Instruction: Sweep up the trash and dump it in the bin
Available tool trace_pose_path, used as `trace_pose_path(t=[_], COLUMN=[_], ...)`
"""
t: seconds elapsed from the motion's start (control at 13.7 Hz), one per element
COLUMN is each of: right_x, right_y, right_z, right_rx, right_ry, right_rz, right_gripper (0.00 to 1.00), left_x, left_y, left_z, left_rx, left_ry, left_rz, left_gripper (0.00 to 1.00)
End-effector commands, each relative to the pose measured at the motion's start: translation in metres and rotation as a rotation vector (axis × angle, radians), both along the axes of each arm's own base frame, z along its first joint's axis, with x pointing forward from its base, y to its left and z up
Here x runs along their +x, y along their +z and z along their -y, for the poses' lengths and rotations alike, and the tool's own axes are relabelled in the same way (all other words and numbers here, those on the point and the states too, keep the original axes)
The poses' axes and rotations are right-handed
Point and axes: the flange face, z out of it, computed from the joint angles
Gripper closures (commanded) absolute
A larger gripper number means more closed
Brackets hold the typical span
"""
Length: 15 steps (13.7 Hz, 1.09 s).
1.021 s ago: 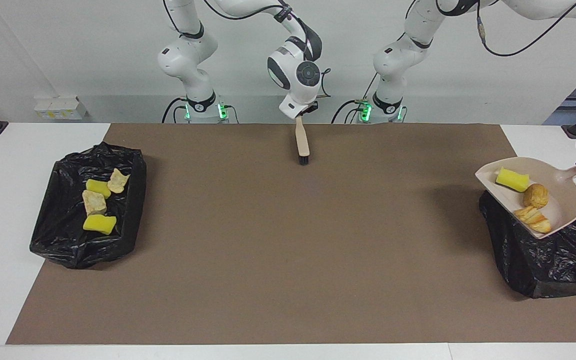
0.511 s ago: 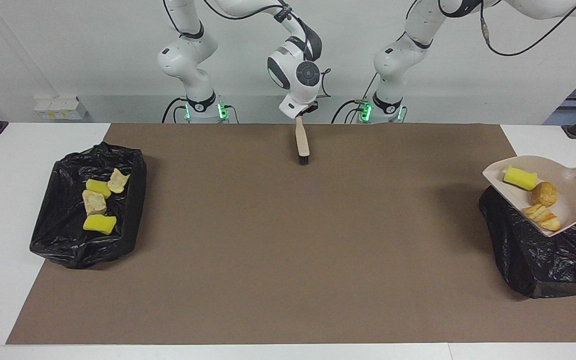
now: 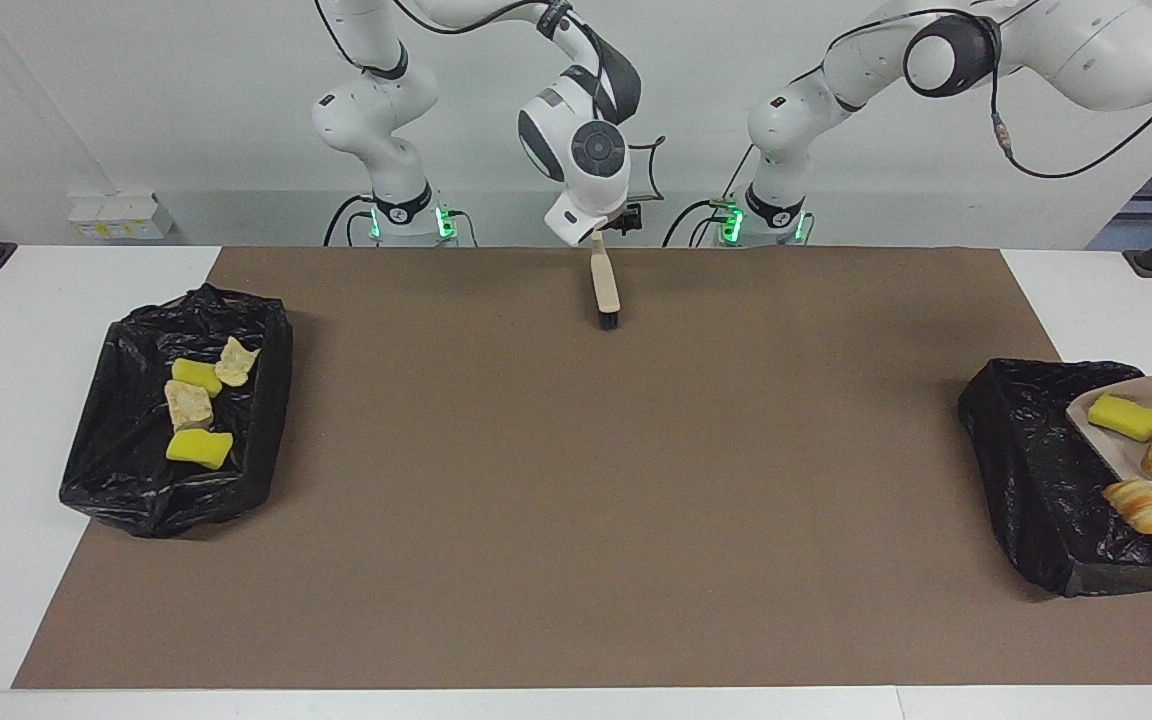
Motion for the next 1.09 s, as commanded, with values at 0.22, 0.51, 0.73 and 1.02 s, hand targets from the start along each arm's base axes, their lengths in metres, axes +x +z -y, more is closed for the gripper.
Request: trace_pose_path(t=[0.22, 0.51, 0.73, 1.02], right_x=[0.076, 0.111, 0.133, 0.151], right_y=[0.056, 0.070, 0.083, 0.095], right_z=[0.071, 0.123, 0.169, 0.219], right_rx=[-0.010, 0.000, -0.002, 0.007], right_ry=[0.055, 0.122, 0.179, 0.228], right_rz=[0.134, 0.204, 0.253, 0.284], right_gripper=[0.00, 0.00, 0.00, 0.00], left_x=[-0.013, -0.029, -0.025, -0.050], left_y=[0.064, 0.107, 0.097, 0.037], left_z=[0.017, 0.049, 0.111, 0.211], left_rx=[0.166, 0.171, 0.104, -0.024], left_ry=[-0.028, -0.006, -0.033, -0.038], left_rz=[-0.036, -0.048, -0.126, -0.179], left_gripper=[1.00, 1.00, 1.00, 1.00])
